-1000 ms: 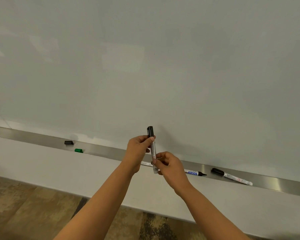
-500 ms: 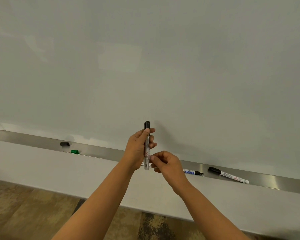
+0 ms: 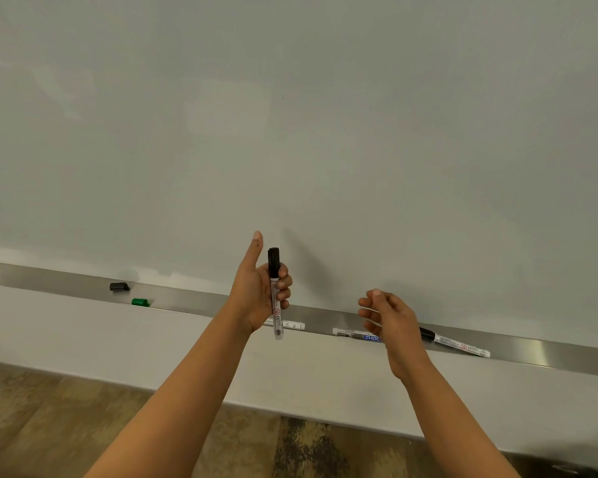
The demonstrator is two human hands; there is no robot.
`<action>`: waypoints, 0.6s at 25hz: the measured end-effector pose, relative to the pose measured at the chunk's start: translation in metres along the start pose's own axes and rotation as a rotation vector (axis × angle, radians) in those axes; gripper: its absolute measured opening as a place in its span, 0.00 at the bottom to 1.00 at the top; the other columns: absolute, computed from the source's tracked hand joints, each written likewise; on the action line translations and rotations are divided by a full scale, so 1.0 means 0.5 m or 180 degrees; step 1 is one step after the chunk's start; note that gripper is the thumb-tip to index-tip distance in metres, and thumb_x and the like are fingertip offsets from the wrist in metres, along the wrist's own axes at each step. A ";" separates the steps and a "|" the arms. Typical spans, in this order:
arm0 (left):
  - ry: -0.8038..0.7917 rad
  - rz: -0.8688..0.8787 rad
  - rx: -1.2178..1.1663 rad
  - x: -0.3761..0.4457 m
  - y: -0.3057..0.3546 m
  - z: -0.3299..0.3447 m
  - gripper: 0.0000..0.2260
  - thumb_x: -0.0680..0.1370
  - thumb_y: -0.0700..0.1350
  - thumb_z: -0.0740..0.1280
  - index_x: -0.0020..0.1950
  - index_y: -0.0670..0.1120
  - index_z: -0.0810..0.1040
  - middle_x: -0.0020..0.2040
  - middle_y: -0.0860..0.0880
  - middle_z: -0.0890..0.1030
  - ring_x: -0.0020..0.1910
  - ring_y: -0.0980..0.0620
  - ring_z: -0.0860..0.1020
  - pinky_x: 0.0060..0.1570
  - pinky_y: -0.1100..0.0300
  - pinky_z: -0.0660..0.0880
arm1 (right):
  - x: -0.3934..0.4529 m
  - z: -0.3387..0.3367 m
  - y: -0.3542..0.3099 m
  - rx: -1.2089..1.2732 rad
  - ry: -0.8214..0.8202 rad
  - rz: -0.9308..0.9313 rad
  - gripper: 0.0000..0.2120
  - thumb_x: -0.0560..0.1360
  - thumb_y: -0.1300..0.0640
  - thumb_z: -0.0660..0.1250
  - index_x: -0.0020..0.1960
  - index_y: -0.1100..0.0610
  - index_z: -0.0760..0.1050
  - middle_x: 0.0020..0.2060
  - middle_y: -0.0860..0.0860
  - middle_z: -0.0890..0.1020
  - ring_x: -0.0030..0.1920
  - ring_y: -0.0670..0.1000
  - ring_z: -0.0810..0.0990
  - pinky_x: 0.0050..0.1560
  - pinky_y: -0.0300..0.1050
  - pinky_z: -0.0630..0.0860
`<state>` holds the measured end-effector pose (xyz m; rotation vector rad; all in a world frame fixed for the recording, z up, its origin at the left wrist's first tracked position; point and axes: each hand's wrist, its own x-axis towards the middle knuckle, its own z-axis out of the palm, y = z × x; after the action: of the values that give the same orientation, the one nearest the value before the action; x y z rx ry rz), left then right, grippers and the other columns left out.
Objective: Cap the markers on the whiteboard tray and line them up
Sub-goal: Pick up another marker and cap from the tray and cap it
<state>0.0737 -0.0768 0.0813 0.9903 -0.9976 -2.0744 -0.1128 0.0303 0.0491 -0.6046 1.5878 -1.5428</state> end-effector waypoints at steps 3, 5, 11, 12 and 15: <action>0.0107 -0.0127 0.0076 0.008 0.002 0.008 0.24 0.71 0.64 0.58 0.25 0.47 0.65 0.20 0.52 0.62 0.20 0.53 0.60 0.27 0.61 0.61 | 0.002 0.001 -0.005 0.0014 0.0004 -0.0030 0.08 0.78 0.54 0.61 0.44 0.53 0.77 0.40 0.49 0.83 0.41 0.48 0.80 0.44 0.42 0.76; 0.0108 -0.0224 -0.0218 0.011 0.002 0.007 0.23 0.71 0.61 0.57 0.23 0.47 0.64 0.18 0.53 0.60 0.17 0.54 0.58 0.23 0.65 0.59 | 0.003 0.000 -0.005 0.0023 0.0011 -0.0027 0.08 0.78 0.54 0.61 0.43 0.52 0.77 0.40 0.48 0.83 0.41 0.47 0.80 0.44 0.42 0.76; 0.0369 -0.0356 -0.0785 0.020 -0.003 -0.002 0.23 0.70 0.59 0.54 0.20 0.47 0.61 0.15 0.53 0.58 0.13 0.55 0.56 0.20 0.70 0.53 | 0.014 -0.007 -0.010 0.0054 0.0051 0.0005 0.07 0.78 0.55 0.61 0.45 0.52 0.77 0.40 0.49 0.83 0.41 0.47 0.80 0.43 0.41 0.76; 0.0405 -0.0342 -0.0801 0.021 -0.004 -0.002 0.23 0.70 0.59 0.54 0.20 0.47 0.61 0.15 0.53 0.58 0.13 0.55 0.55 0.21 0.70 0.52 | 0.016 -0.007 -0.010 0.0049 0.0057 0.0010 0.07 0.78 0.55 0.61 0.46 0.53 0.77 0.40 0.49 0.83 0.41 0.47 0.80 0.43 0.41 0.76; 0.0423 -0.0325 -0.0875 0.027 -0.005 -0.002 0.22 0.70 0.58 0.55 0.19 0.47 0.61 0.15 0.53 0.57 0.13 0.54 0.55 0.21 0.70 0.52 | 0.020 -0.004 -0.011 0.0030 0.0063 0.0033 0.07 0.78 0.55 0.61 0.47 0.53 0.77 0.40 0.49 0.83 0.41 0.47 0.80 0.43 0.41 0.76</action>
<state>0.0671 -0.0865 0.0741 1.0362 -0.5867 -2.1264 -0.1213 0.0226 0.0521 -0.5767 1.5950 -1.5523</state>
